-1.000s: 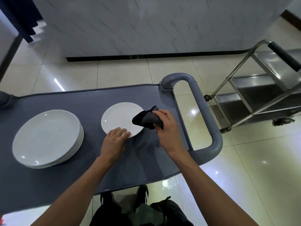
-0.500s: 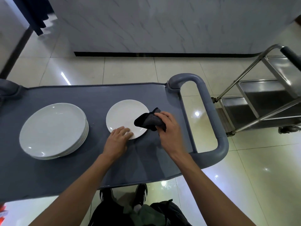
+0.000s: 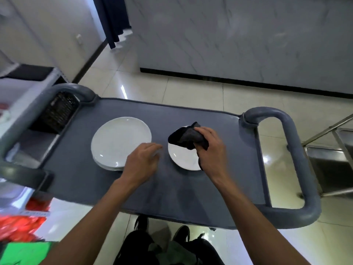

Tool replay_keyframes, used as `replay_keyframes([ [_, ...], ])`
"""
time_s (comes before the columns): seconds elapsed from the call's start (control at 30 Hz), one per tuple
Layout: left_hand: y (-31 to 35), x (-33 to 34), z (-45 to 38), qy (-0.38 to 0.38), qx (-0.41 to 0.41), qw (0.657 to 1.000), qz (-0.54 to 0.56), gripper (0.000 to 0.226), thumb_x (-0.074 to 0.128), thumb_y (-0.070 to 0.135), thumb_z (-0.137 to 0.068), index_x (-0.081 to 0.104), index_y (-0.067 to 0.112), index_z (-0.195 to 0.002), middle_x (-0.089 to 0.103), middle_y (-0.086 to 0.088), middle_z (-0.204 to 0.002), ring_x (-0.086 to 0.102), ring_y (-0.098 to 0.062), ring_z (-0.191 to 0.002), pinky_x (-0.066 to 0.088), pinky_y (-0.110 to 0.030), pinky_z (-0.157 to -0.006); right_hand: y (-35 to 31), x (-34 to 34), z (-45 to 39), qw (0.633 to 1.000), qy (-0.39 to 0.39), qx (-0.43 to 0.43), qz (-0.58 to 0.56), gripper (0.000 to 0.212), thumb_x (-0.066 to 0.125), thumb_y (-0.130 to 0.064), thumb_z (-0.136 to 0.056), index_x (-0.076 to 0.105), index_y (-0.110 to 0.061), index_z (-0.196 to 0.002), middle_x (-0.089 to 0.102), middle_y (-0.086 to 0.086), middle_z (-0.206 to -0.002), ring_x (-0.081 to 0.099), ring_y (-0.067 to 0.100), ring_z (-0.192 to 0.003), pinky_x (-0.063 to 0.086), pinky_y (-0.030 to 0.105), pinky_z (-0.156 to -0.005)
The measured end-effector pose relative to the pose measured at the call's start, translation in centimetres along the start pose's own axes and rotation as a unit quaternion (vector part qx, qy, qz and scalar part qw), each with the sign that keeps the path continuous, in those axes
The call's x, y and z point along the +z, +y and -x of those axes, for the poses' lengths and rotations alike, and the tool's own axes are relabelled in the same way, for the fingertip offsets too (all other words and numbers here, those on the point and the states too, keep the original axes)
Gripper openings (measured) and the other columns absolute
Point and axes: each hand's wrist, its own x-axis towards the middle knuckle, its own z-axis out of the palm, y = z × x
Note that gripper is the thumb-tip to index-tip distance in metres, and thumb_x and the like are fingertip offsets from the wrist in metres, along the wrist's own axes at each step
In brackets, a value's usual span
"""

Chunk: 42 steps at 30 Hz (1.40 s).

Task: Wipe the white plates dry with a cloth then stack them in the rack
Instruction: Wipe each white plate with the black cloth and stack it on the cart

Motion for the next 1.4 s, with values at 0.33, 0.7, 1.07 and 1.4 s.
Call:
replay_keyframes([
  [0.33, -13.3, -7.6, -1.6, 0.058, -0.219, 0.973, -0.044, 0.042, 0.076, 0.022, -0.085, 0.066, 0.011, -0.125, 0.063, -0.011, -0.127, 0.051, -0.032, -0.12, 0.043, -0.043, -0.099, -7.7, 8.2, -1.7, 0.996, -0.047, -0.068, -0.031, 0.045, 0.072, 0.003, -0.083, 0.067, -0.012, -0.125, 0.064, 0.0, -0.127, 0.057, 0.009, -0.113, 0.038, 0.011, -0.1],
  [0.7, -18.3, -9.3, -3.0, -0.05, -0.271, 0.961, 0.011, 0.034, 0.081, 0.032, -0.077, 0.073, 0.012, -0.103, 0.065, -0.011, -0.103, 0.061, -0.032, -0.094, 0.045, -0.035, -0.078, -13.2, 16.2, -2.5, 0.997, -0.065, -0.031, -0.006, 0.045, 0.069, 0.003, -0.084, 0.067, -0.013, -0.126, 0.061, 0.0, -0.129, 0.058, 0.016, -0.117, 0.045, 0.029, -0.103],
  [1.07, -19.3, -9.3, -3.6, -0.032, -0.272, 0.96, 0.059, 0.03, 0.077, 0.029, -0.079, 0.068, 0.017, -0.105, 0.064, -0.001, -0.104, 0.06, -0.022, -0.094, 0.047, -0.033, -0.079, -12.9, 21.4, -0.9, 0.99, -0.107, 0.004, 0.092, 0.048, 0.066, -0.004, -0.086, 0.065, -0.017, -0.131, 0.05, 0.007, -0.145, 0.046, 0.028, -0.132, 0.034, 0.039, -0.115],
  [1.4, -20.0, -10.0, -5.2, -0.049, -0.317, 0.93, 0.179, 0.022, 0.077, 0.015, -0.076, 0.06, 0.021, -0.087, 0.067, 0.007, -0.084, 0.065, -0.011, -0.077, 0.055, -0.031, -0.067, -11.8, 22.5, 1.2, 0.967, -0.148, -0.032, 0.203, 0.049, 0.051, -0.038, -0.101, 0.045, -0.028, -0.149, 0.028, 0.002, -0.163, 0.023, 0.028, -0.15, 0.019, 0.048, -0.122],
])
